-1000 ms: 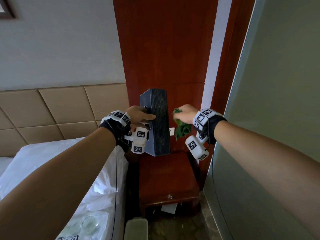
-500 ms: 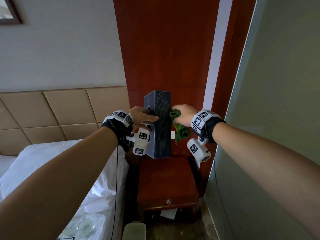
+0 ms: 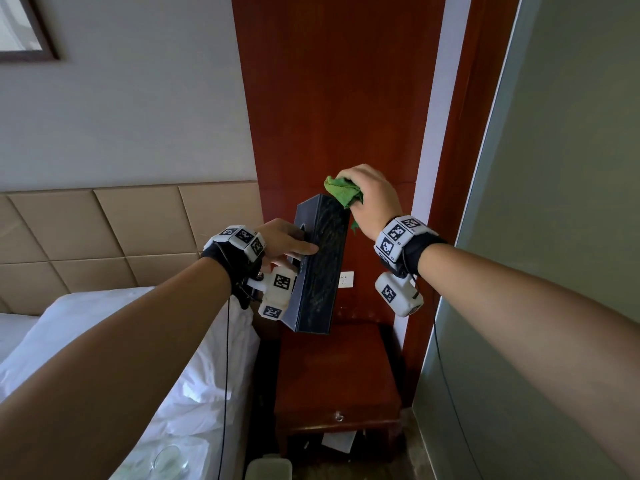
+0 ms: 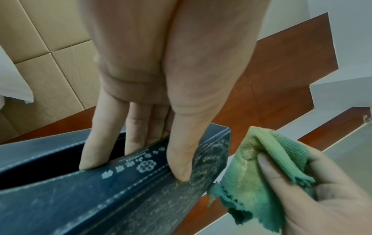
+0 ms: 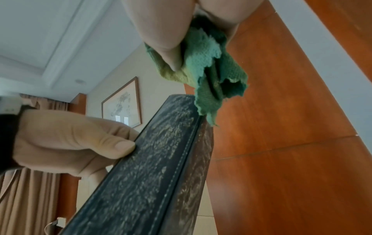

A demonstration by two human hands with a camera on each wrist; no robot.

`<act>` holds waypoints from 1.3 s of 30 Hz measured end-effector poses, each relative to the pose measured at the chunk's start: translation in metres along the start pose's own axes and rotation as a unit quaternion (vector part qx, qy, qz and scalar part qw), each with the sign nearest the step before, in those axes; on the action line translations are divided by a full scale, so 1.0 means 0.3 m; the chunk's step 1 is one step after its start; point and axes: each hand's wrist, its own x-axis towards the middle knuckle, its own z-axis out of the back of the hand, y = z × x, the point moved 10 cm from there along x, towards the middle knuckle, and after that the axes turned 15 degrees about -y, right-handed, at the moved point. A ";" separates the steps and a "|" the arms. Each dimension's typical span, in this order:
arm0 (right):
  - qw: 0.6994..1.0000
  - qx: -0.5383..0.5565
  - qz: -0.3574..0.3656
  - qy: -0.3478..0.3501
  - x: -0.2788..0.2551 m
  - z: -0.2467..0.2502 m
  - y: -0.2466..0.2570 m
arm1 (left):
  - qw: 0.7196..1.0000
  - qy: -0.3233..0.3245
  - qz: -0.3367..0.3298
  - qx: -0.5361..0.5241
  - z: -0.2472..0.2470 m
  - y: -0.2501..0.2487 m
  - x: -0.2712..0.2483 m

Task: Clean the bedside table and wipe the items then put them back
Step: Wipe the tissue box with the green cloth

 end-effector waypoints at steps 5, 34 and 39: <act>0.998 -0.035 -0.010 0.051 -0.014 -0.079 -0.014 | 1.000 0.005 -0.013 0.003 -0.009 -0.043 -0.008; 0.998 0.019 -0.052 0.019 -0.005 -0.006 -0.053 | 0.998 0.022 -0.042 -0.051 -0.055 -0.091 0.013; 0.998 0.038 -0.038 0.041 -0.075 -0.040 -0.019 | 0.995 -0.007 -0.045 -0.087 -0.024 -0.094 0.036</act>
